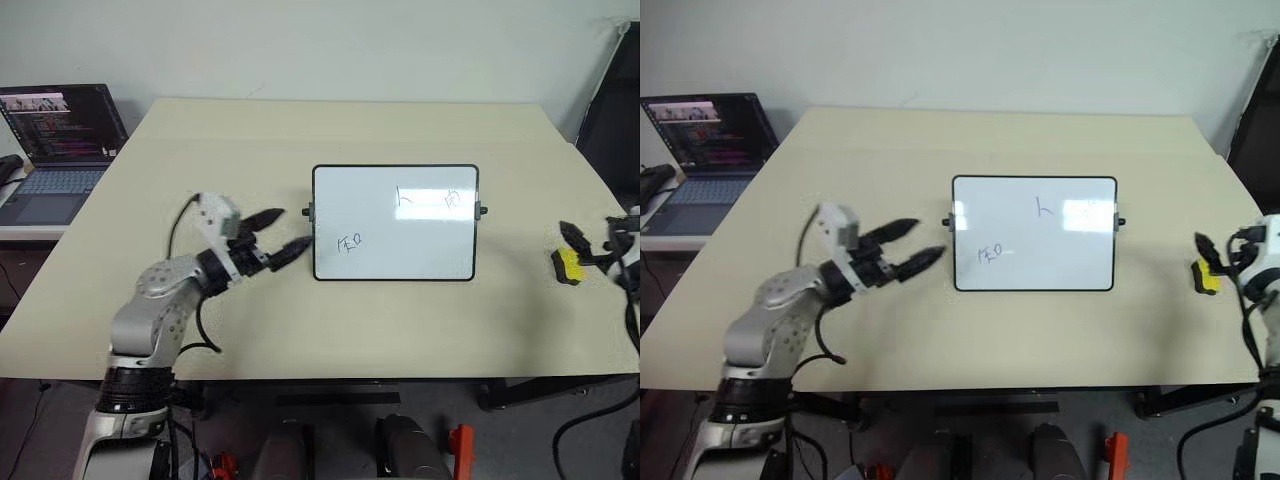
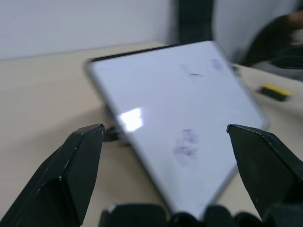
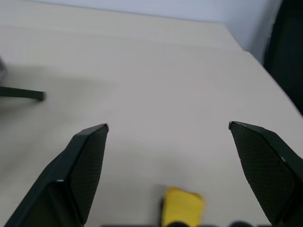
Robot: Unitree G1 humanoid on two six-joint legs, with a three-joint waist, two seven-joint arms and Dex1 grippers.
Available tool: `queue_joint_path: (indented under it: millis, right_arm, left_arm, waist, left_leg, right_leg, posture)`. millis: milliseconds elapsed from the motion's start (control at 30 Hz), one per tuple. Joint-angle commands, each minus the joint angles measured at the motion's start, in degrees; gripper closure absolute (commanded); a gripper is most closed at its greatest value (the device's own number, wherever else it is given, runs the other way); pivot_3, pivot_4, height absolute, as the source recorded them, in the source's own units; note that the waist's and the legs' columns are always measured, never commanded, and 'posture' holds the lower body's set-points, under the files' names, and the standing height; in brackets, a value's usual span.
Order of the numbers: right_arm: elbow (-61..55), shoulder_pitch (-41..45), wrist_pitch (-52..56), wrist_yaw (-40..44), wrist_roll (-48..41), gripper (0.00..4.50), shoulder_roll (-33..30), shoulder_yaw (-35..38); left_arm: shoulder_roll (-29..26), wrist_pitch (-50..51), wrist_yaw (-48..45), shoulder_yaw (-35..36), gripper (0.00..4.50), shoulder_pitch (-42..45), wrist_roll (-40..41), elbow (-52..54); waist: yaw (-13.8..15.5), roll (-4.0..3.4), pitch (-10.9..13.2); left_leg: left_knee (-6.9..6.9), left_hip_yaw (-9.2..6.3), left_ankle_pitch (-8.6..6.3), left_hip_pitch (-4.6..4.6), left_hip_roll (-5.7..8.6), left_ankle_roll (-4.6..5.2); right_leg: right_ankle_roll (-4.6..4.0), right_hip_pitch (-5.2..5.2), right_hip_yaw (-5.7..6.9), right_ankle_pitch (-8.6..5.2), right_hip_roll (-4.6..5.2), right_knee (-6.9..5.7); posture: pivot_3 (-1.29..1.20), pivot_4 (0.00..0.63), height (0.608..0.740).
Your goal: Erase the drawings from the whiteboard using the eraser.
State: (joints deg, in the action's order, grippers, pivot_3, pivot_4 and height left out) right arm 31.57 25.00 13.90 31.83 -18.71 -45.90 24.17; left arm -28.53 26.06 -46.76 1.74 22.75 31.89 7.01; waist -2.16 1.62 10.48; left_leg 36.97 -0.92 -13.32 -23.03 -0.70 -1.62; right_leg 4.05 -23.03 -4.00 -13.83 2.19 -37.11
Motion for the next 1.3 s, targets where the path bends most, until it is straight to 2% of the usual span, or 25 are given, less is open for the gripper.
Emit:
queue_joint_path:
  millis: [33,300,767,1200,1300]
  right_arm:
    - [5.0,2.1,1.7,3.2,-0.6,0.03,-1.8,0.4]
    - [16.5,6.5,-1.3,5.9,0.9,0.03,-1.9,-1.0]
    - [18.6,6.8,-4.5,1.7,2.0,0.03,2.7,-1.9]
    - [21.0,7.8,-5.9,-1.0,2.7,0.03,3.3,-2.7]
    - [21.3,7.9,-6.2,-1.6,2.9,0.57,3.5,-2.8]
  left_arm:
    - [2.7,1.7,-1.8,-4.5,0.00,2.3,1.0,3.4]
    - [7.9,2.6,-4.5,-11.8,0.00,5.1,-0.9,2.6]
    - [8.3,3.3,-3.7,-11.1,0.00,3.6,-1.7,3.7]
    - [6.9,3.2,-3.6,-10.2,0.00,3.0,-2.3,3.9]
    - [7.0,3.4,-3.5,-10.3,0.00,2.9,-2.3,4.1]
  waist:
    - [0.0,0.00,0.0]
    - [-1.0,-0.02,0.0]
    - [-1.0,-0.03,0.0]
    - [-1.1,-0.04,0.0]
    - [-1.1,-0.04,0.0]
  left_leg:
    - [0.00,0.01,0.00,0.01,0.00,0.00]
    - [-0.02,0.09,0.00,0.05,-0.01,0.00]
    - [-0.02,0.07,0.00,0.04,0.00,0.00]
    - [-0.01,0.08,0.00,0.05,0.00,0.00]
    - [-0.02,0.07,0.00,0.04,0.00,0.00]
  right_leg:
    - [0.00,0.00,-0.01,0.00,-0.01,0.00]
    - [0.00,0.00,-0.10,0.00,-0.04,0.00]
    - [0.01,0.01,-0.11,-0.01,-0.04,0.03]
    - [0.01,0.01,-0.11,-0.01,-0.04,0.03]
    - [0.01,0.01,-0.11,-0.01,-0.04,0.03]
  posture:
    - [0.00,0.150,0.740]
    - [0.00,0.150,0.740]
    - [0.00,0.150,0.740]
    - [0.00,0.150,0.740]
    - [0.00,0.150,0.740]
